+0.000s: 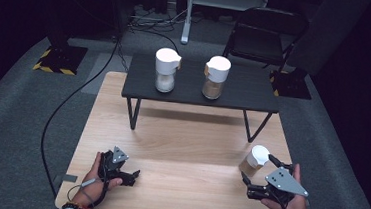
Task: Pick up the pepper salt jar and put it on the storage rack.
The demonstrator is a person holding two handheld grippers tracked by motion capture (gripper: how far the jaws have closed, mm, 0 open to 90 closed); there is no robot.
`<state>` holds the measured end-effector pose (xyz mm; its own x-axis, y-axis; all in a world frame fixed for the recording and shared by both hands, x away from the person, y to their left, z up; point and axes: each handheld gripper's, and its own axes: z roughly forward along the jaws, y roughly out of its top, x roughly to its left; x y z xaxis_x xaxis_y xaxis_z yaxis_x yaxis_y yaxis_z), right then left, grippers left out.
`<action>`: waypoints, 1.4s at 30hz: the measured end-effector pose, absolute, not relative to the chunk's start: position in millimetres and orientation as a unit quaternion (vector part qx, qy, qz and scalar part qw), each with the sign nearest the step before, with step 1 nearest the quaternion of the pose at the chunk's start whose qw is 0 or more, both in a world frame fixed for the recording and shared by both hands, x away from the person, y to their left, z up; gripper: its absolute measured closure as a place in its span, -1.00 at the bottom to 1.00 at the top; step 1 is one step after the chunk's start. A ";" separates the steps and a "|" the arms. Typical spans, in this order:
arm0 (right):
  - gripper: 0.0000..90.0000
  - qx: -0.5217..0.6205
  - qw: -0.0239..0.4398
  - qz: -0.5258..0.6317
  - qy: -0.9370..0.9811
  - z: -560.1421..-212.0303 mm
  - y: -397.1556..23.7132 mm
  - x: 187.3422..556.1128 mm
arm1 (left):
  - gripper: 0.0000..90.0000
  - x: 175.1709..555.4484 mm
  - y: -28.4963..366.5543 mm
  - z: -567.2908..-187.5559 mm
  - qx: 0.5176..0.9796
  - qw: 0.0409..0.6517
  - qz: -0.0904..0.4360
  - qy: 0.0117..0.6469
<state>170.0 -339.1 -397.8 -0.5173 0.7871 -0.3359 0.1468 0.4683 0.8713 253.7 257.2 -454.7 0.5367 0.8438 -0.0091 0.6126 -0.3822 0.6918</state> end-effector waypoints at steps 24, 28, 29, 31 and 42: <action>-1.00 0.364 0.355 0.350 0.787 -435.0 -356.8 185.2 | -1.00 253.6 257.2 -454.8 0.812 0.329 0.176 0.448; -1.00 0.379 0.336 0.347 0.789 -440.4 -364.0 191.0 | -1.00 253.7 257.2 -454.7 0.813 0.329 0.176 0.448; -1.00 0.386 0.329 0.344 0.790 -443.0 -366.6 193.7 | -1.00 253.7 257.2 -454.7 0.812 0.329 0.176 0.448; -0.99 0.388 0.325 0.343 0.791 -444.5 -368.7 195.1 | -1.00 253.7 257.2 -454.7 0.813 0.329 0.176 0.448; -0.99 0.410 0.290 0.344 0.794 -451.1 -384.6 208.8 | -1.00 253.6 257.2 -454.8 0.812 0.329 0.176 0.448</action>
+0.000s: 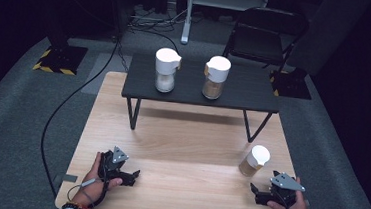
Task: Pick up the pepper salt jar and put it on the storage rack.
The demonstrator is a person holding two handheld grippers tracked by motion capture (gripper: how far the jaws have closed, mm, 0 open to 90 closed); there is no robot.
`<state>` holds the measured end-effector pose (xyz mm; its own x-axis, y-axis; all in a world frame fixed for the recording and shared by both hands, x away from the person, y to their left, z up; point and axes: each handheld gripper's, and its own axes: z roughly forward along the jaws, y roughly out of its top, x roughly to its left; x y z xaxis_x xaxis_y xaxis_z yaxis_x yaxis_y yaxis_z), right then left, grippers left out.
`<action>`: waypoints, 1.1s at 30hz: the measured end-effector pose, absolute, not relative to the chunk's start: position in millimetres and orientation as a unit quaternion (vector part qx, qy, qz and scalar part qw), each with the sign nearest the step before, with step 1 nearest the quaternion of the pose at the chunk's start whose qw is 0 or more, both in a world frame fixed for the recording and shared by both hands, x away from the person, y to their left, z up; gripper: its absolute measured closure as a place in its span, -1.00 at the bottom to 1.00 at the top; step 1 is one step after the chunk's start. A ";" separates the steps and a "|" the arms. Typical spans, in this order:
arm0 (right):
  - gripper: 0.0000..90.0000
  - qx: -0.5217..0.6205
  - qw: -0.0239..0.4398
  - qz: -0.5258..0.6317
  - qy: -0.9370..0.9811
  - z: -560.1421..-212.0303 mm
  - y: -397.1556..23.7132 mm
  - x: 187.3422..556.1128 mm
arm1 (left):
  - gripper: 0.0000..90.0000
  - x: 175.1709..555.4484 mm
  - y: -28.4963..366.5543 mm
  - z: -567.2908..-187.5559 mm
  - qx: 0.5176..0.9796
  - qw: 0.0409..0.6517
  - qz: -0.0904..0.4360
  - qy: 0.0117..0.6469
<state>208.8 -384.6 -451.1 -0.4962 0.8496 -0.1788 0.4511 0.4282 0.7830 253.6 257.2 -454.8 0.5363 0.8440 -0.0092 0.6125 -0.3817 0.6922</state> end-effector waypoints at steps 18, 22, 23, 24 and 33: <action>-0.98 0.429 0.241 0.337 0.803 -458.3 -405.7 230.2 | -1.00 253.6 257.2 -454.8 0.812 0.329 0.176 0.448; -0.98 0.432 0.235 0.334 0.804 -459.4 -408.9 233.8 | -1.00 253.7 257.3 -454.7 0.813 0.329 0.176 0.448; -0.98 0.432 0.235 0.334 0.804 -459.4 -408.9 233.8 | -1.00 253.7 257.3 -454.7 0.813 0.329 0.176 0.448; -0.99 0.431 0.235 0.334 0.805 -459.4 -409.6 234.4 | -1.00 253.7 257.3 -454.8 0.812 0.329 0.176 0.448; -1.00 0.442 0.193 0.341 0.807 -456.7 -423.6 247.9 | -1.00 254.0 257.5 -454.8 0.813 0.329 0.175 0.447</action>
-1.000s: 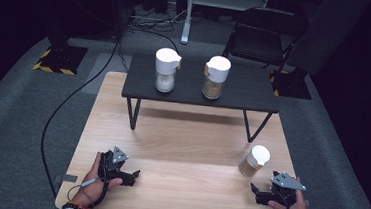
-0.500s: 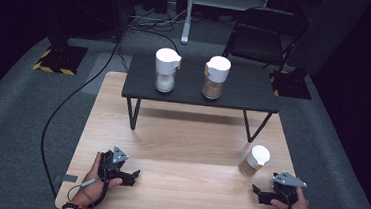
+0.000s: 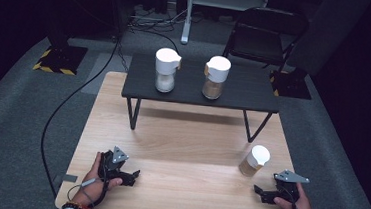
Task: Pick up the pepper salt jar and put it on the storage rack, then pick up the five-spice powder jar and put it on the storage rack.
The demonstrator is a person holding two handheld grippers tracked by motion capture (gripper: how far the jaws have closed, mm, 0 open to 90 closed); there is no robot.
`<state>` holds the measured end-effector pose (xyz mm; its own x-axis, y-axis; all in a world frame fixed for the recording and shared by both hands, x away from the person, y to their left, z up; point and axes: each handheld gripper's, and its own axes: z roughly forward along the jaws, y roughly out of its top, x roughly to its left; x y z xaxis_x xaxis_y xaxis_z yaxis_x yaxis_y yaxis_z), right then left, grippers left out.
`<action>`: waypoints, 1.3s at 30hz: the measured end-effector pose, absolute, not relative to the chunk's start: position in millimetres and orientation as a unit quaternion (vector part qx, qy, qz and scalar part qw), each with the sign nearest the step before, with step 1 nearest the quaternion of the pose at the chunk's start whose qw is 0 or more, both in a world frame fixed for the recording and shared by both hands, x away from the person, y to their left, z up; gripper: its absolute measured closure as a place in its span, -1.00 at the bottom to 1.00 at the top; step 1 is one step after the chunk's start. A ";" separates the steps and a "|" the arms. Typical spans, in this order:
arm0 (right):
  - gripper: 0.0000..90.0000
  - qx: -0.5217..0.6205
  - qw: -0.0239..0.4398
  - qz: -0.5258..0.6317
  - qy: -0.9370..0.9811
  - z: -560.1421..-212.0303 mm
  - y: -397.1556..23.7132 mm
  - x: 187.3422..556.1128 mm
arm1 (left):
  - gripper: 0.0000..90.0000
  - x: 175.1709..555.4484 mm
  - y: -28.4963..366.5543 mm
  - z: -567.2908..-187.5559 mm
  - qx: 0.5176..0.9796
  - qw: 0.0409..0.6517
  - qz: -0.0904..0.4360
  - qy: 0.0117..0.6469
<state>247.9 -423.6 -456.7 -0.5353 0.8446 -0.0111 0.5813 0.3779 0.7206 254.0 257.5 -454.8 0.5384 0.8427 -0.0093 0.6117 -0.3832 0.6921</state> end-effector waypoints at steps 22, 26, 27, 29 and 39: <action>-1.00 0.447 0.196 0.340 0.804 -457.1 -422.0 246.5 | -1.00 255.0 258.5 -454.7 0.815 0.329 0.175 0.443; -1.00 0.448 0.197 0.340 0.803 -457.1 -421.7 246.3 | -1.00 255.2 258.5 -454.6 0.815 0.329 0.175 0.443; -1.00 0.448 0.197 0.340 0.803 -457.0 -421.7 246.3 | -1.00 255.2 258.5 -454.5 0.816 0.329 0.175 0.443; -1.00 0.448 0.197 0.340 0.803 -457.0 -421.7 246.4 | -1.00 255.2 258.5 -454.5 0.816 0.329 0.175 0.443; -1.00 0.453 0.198 0.339 0.800 -457.0 -420.5 246.3 | -1.00 255.3 258.7 -454.6 0.816 0.329 0.175 0.442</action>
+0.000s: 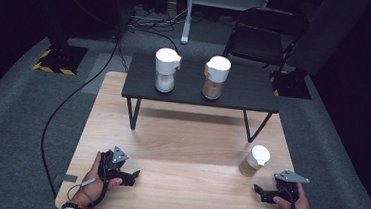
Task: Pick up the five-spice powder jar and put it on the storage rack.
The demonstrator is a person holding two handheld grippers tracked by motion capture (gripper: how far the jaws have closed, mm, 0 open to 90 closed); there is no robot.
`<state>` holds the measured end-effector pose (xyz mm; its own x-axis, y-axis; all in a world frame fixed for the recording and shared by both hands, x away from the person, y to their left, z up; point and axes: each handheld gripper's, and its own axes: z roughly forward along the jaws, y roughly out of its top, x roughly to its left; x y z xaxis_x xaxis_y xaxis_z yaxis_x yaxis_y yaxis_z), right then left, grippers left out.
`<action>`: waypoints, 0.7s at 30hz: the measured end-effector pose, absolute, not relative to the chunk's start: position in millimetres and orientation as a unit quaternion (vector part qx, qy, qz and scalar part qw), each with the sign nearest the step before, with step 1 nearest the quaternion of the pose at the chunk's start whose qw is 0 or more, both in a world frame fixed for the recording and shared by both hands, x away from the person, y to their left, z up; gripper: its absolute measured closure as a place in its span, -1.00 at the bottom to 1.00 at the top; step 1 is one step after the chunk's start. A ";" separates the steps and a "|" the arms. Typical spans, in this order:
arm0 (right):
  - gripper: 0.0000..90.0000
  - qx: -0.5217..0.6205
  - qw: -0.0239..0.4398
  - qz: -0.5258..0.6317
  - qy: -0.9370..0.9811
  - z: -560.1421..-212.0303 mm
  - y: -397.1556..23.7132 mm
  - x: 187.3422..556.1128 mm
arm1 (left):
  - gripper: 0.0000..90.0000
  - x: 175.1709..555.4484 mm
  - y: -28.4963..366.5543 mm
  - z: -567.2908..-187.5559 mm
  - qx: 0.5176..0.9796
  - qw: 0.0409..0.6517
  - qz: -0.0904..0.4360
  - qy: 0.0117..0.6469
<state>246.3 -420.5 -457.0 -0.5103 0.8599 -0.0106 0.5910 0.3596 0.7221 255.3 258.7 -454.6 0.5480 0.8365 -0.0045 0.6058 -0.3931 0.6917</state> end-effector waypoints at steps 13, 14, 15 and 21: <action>-0.94 0.466 0.204 0.341 0.791 -457.5 -419.9 241.7 | -1.00 255.8 259.0 -454.4 0.817 0.329 0.175 0.441; -0.95 0.464 0.203 0.345 0.790 -457.9 -421.5 241.1 | -1.00 255.8 259.0 -454.5 0.817 0.329 0.175 0.441; -0.95 0.464 0.202 0.351 0.788 -457.6 -423.2 239.5 | -1.00 255.8 259.0 -454.5 0.817 0.329 0.175 0.441; -0.96 0.460 0.215 0.372 0.777 -456.1 -424.2 233.3 | -1.00 255.8 259.0 -454.5 0.817 0.329 0.175 0.441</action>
